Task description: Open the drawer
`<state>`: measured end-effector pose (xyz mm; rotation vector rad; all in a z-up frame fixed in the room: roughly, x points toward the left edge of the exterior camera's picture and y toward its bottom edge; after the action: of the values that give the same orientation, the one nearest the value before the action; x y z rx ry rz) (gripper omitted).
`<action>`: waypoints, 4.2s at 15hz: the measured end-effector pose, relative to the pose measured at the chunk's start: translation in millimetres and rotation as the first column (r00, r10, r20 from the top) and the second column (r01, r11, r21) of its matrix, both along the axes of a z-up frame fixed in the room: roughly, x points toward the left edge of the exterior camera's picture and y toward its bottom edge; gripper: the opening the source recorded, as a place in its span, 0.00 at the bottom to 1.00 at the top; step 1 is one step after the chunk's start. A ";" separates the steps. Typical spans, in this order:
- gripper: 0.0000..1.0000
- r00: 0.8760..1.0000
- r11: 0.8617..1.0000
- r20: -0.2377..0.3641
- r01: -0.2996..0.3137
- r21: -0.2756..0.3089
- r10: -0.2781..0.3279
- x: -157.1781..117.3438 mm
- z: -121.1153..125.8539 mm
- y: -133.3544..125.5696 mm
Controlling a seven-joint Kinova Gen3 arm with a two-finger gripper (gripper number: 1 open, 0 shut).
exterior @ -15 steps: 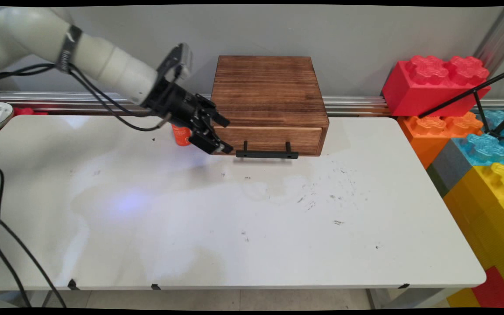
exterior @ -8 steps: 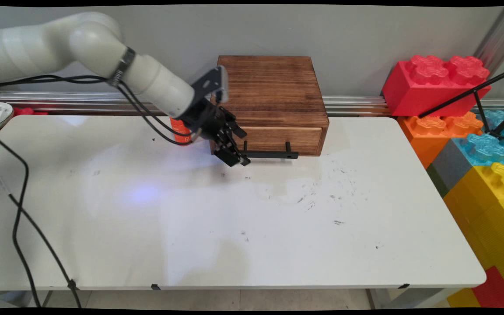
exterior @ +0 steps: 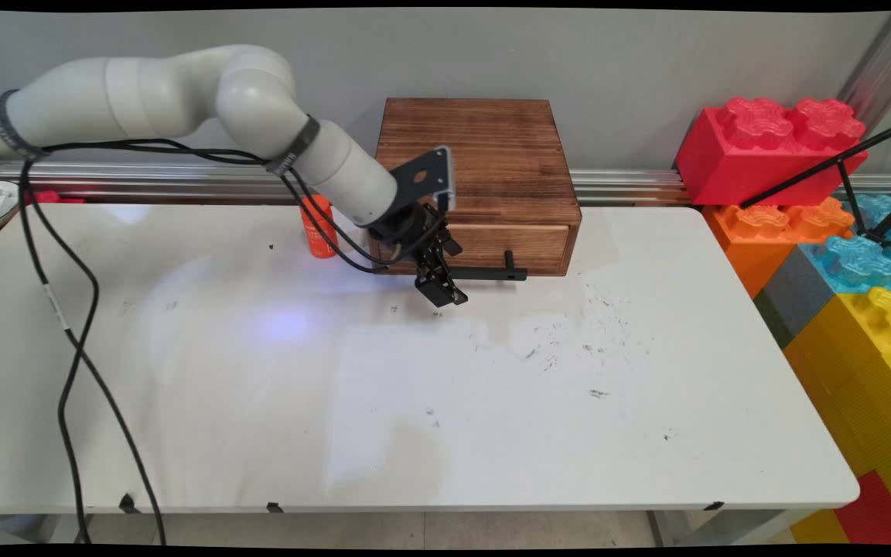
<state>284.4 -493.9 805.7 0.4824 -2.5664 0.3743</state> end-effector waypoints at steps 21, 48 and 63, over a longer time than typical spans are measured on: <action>1.00 0.999 0.998 0.043 -0.019 0.055 0.017 -45.6 -37.1 -12.4; 1.00 1.000 0.981 -0.015 0.014 0.194 -0.011 -82.0 -19.5 106.5; 1.00 0.998 0.970 -0.050 0.047 0.238 -0.036 -91.9 -12.0 163.0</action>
<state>192.4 -330.9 793.6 0.5155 -2.5846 0.0366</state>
